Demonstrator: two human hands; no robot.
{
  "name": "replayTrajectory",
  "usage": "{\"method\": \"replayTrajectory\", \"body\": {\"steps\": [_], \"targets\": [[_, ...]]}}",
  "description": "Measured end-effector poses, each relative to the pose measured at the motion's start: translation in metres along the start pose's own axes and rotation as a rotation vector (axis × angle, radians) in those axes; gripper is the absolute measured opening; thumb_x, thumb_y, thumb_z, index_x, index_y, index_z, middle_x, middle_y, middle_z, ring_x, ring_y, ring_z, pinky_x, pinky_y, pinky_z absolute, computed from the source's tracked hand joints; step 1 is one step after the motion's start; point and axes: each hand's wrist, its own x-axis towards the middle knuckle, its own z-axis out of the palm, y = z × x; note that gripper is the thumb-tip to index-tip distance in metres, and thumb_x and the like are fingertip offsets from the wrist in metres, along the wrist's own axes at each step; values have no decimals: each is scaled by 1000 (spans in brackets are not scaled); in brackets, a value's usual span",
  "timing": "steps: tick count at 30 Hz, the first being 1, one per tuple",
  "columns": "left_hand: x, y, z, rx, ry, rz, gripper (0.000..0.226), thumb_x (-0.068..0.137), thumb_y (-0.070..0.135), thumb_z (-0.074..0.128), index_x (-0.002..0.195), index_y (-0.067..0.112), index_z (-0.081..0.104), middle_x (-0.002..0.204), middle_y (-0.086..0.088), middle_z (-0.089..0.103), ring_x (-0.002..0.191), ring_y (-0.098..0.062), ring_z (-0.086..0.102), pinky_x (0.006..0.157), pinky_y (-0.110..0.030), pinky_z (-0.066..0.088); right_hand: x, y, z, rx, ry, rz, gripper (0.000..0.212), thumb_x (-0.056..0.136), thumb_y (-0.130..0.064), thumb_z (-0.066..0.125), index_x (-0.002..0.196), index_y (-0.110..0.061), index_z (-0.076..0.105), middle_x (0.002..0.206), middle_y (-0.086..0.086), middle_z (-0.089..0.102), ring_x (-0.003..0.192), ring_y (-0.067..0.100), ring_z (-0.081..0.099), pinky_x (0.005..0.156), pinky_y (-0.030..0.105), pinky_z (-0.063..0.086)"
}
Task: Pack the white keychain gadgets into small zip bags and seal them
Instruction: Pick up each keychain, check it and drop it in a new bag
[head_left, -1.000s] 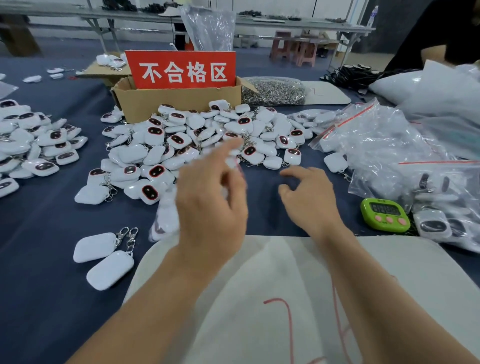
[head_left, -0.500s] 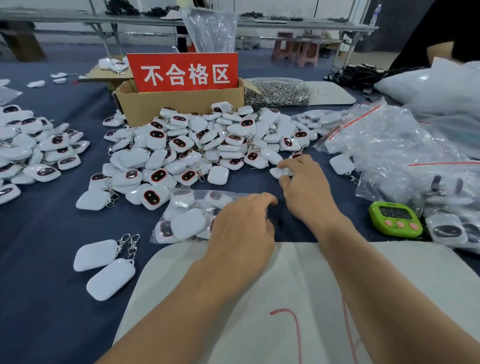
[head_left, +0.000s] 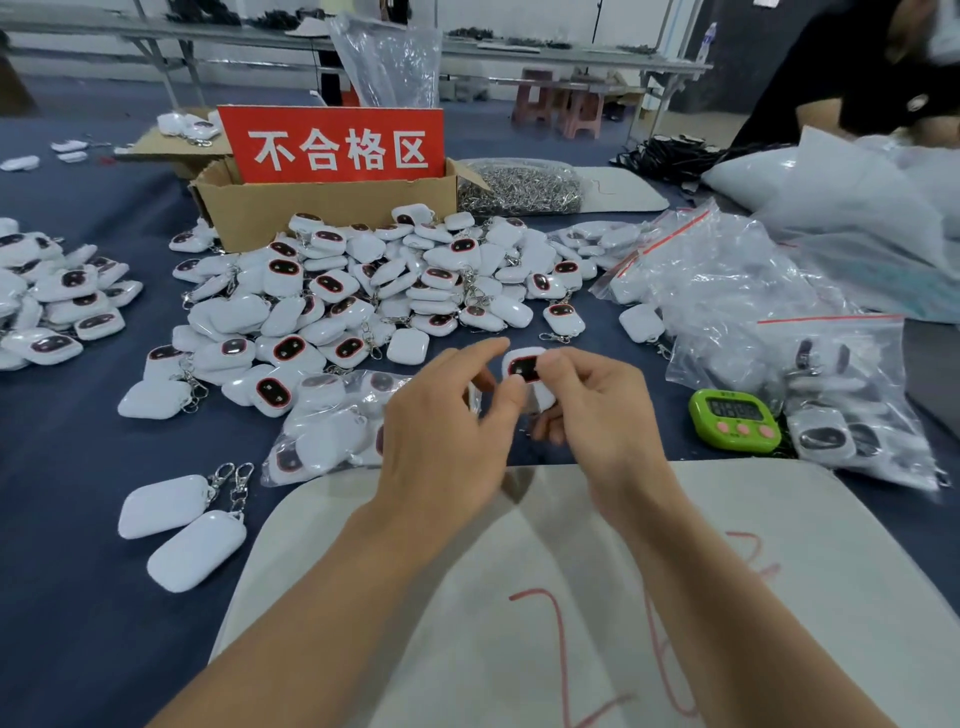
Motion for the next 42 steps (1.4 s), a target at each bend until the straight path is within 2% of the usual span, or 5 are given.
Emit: {"method": "replayTrajectory", "body": {"steps": [11, 22, 26, 32, 42], "targets": [[5, -9, 1, -264, -23, -115, 32, 85, 14, 76, 106, 39, 77, 89, 27, 72, 85, 4, 66, 69, -5, 42, -6, -2, 0, 10, -81, 18, 27, 97, -7, 61, 91, -24, 80, 81, -4, 78, 69, 1, 65, 65, 13, 51], [4, -8, -1, -312, -47, -66, 29, 85, 15, 77, 101, 39, 79, 87, 29, 73, 84, 6, 67, 70, -2, 39, -5, -7, -3, -5, -58, 63, 23, 91, -7, 65, 84, -21, 82, 70, -3, 73, 62, 6, 57, 60, 17, 48], [6, -9, -3, -297, -65, -31, 29, 82, 20, 72, 97, 44, 78, 85, 29, 73, 82, 3, 67, 67, -4, 39, -7, -4, -1, -37, -18, 65, 23, 89, -10, 68, 82, -27, 83, 68, 7, 66, 64, 15, 46, 64, 34, 41], [8, -9, -2, -336, -83, -21, 25, 84, 22, 68, 89, 44, 77, 81, 24, 75, 80, -3, 71, 69, -8, 44, -8, -6, 0, -15, -72, 57, 24, 89, -2, 63, 85, -16, 82, 67, -4, 74, 59, 1, 61, 58, 14, 47], [9, -11, -3, -330, -74, -90, 17, 83, 25, 70, 89, 36, 80, 74, 20, 73, 64, -1, 63, 66, -21, 45, -8, -4, 3, 43, -133, 79, 22, 89, -2, 63, 87, -17, 79, 76, 0, 77, 70, 7, 68, 66, 22, 51]]}}
